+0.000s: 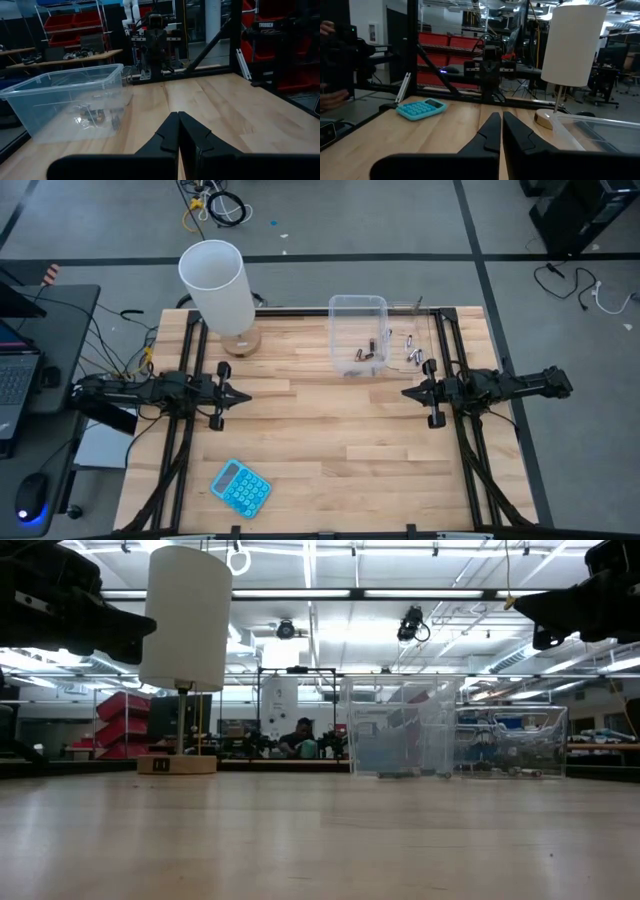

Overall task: Sort batteries
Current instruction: Return to Home Position

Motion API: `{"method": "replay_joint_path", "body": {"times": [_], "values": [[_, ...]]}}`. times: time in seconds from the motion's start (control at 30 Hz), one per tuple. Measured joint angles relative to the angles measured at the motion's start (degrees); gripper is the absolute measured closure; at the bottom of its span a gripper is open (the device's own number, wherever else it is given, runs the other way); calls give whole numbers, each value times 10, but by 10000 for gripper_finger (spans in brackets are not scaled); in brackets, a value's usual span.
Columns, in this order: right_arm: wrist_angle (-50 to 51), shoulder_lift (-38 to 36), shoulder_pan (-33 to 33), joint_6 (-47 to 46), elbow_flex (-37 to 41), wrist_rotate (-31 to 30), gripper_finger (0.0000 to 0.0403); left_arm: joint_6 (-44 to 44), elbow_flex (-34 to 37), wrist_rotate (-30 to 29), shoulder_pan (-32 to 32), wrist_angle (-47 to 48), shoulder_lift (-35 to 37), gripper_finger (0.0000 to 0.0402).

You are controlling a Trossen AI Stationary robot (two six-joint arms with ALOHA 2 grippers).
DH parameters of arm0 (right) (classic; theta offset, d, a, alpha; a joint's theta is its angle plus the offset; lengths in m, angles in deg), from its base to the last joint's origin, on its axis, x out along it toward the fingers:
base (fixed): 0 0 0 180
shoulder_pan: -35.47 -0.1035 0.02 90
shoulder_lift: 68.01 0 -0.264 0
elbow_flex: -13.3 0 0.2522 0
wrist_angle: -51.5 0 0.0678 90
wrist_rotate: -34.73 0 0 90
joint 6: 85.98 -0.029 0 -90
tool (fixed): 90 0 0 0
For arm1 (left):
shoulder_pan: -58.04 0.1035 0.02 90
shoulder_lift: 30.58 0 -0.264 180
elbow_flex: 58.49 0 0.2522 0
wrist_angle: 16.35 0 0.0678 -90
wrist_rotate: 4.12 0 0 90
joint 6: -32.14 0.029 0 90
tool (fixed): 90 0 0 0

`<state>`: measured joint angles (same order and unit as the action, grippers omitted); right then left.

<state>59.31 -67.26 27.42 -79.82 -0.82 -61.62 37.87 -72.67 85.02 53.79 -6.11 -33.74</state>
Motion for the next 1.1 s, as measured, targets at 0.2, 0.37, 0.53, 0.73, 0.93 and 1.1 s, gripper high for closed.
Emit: {"method": "replay_joint_path", "body": {"times": [0.2, 0.37, 0.53, 0.73, 0.93, 1.1], "values": [[0, 0, 0, 0, 0, 0, 400, 13, 0, -6, 0, -20, 0, 394], [0, 0, 0, 0, 0, 0, 398, 4, 0, -6, 0, 30, -1, 394], [0, 0, 0, 0, 0, 0, 396, 19, 0, -25, 1, 29, -12, 394], [0, 0, 0, 0, 0, 0, 399, 44, 0, -23, 1, 30, -49, 394], [0, 0, 0, 0, 0, 0, 394, 44, 0, -29, 1, -3, -62, 394], [0, 0, 0, 0, 0, 0, 396, 55, 0, -32, 1, -37, -62, 394]]}}
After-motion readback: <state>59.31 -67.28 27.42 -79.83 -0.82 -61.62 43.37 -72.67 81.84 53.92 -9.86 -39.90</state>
